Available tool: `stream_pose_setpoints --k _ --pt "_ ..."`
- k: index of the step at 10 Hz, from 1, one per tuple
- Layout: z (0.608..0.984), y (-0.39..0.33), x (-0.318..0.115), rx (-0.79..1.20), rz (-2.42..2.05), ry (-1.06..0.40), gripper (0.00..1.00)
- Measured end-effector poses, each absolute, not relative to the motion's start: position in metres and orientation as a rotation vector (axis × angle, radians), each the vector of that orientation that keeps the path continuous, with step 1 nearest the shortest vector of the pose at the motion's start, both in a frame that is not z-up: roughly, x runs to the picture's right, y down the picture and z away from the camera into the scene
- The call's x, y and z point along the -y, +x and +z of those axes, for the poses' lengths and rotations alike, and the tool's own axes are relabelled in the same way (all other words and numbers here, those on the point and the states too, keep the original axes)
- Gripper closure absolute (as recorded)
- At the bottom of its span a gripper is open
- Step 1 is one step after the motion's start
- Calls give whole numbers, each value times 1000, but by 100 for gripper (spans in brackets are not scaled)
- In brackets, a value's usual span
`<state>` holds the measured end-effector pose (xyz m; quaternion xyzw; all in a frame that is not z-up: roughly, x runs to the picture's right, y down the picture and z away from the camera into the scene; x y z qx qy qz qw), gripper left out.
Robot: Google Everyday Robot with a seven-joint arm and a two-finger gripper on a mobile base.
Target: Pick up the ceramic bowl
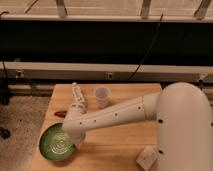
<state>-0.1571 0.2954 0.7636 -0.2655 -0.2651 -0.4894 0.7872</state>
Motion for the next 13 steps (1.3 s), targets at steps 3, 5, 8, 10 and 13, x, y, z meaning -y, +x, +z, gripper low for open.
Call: stream_pose_setpoints --k 3,5,8,10,13 --pt "762 -152 -292 564 -1056 -557 100" --pt "745 -149 -275 569 -1044 -515 100" --pt "733 -143 -256 574 -1035 -467 100" --pt "729 -138 -248 569 -1034 -446 100" --pt "719 -131 -229 559 -1055 -407 100"
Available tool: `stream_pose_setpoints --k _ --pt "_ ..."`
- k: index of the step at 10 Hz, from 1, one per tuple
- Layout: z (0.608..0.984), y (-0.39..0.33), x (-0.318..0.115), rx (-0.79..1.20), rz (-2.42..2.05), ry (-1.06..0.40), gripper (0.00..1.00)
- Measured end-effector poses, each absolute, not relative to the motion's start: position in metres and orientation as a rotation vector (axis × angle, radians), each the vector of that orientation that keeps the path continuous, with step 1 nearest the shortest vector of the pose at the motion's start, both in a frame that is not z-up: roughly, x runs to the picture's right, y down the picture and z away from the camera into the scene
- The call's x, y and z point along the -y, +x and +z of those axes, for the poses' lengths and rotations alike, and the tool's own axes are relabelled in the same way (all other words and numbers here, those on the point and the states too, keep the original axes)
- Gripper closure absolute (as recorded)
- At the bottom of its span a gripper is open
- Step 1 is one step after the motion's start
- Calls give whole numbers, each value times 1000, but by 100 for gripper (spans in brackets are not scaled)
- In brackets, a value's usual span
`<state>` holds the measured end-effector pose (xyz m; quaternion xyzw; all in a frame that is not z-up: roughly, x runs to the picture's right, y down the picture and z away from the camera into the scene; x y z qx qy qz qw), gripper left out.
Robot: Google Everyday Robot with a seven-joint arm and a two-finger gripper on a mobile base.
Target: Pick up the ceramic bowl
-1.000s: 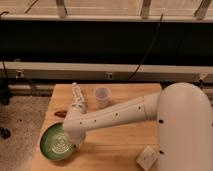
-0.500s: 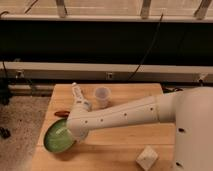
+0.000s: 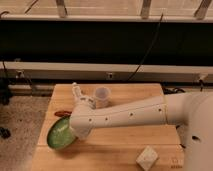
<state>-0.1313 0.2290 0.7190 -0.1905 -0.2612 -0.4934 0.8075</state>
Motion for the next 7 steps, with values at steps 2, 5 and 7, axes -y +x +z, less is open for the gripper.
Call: stream_pose_setpoints --k 2,5,7 --pt "707 -126 -212 543 -1081 -382 100" --pt "698 -122 -200 531 -1111 -365 100" --pt "692 -119 -194 523 -1123 -359 100"
